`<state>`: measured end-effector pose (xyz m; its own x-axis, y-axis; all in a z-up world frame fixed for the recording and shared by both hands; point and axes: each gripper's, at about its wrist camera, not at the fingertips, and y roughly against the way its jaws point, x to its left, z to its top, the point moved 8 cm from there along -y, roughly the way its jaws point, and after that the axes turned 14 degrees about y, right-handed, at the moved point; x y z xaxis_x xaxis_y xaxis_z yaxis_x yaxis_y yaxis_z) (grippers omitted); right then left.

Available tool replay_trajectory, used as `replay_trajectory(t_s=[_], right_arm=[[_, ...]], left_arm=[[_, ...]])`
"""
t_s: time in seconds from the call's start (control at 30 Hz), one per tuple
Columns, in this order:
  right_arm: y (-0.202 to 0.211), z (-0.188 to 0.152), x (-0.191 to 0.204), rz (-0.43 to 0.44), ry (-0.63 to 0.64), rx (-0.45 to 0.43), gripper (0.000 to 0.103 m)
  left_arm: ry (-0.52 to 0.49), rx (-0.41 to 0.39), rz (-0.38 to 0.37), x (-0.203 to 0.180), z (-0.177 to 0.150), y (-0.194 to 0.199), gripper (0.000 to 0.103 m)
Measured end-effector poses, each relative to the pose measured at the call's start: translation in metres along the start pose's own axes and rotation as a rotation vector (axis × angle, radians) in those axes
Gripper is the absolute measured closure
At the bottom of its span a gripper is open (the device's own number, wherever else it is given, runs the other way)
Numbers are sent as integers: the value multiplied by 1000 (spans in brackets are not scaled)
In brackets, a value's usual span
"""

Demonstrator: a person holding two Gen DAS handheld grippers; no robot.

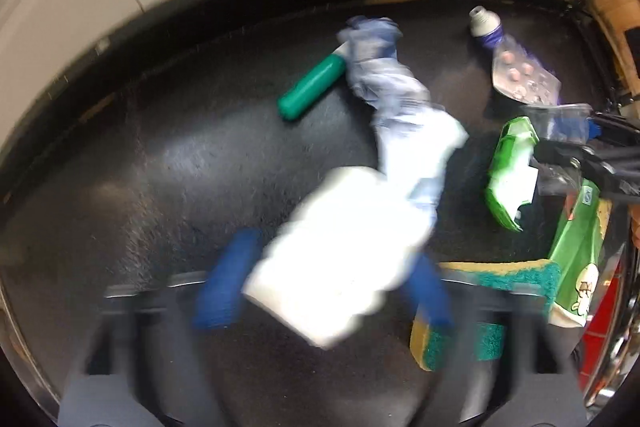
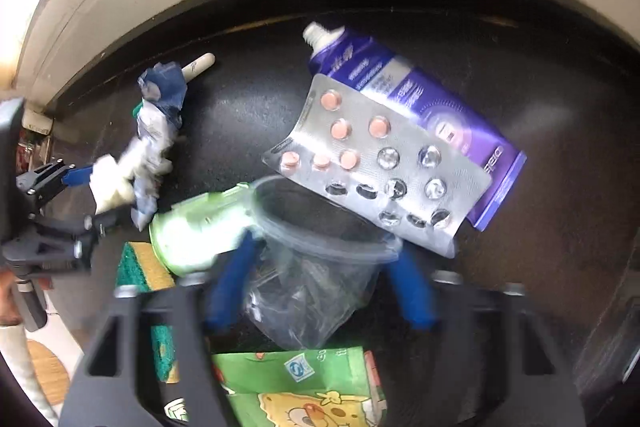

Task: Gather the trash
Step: 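Grasp the white foam block with the left gripper while the right grasps the clear cup, then carry the foam block and clear cup over the yellow-rimmed bin with both grippers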

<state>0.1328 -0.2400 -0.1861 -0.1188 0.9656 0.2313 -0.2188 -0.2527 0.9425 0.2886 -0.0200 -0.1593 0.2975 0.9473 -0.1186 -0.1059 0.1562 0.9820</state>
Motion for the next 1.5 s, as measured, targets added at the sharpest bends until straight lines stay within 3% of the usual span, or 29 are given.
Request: replay_trajectory(t_s=[0.1,0.37,0.57,0.73,0.93,1.13,1.33,1.4,1.5], right_arm=[[1,-1,13,14,46,13,61],[40,5,34,-37,97,-50,66],[78,3,18,-149,97,-106,66],[96,-18,-19,-207,67,-103,65],[85,-59,-70,-190,-17,-54,65],[63,-92,-114,-140,-144,-26,57],[62,-105,-126,-80,-185,-46,57],[64,-109,-129,-48,-209,-51,45],[67,-111,-130,-51,-202,-64,44]], left_arm=[[-19,9,19,-3,-8,3,75],[-29,-79,29,-13,-15,54,78],[-25,-128,14,-14,-21,95,79],[-6,-140,-45,-34,-33,113,78],[-24,-135,-56,-44,-55,120,78],[-22,-112,-80,-59,-59,112,78],[-37,-95,-79,-73,-60,107,78],[-38,-88,-80,-76,-61,104,77],[-40,-80,-78,-82,-62,98,77]])
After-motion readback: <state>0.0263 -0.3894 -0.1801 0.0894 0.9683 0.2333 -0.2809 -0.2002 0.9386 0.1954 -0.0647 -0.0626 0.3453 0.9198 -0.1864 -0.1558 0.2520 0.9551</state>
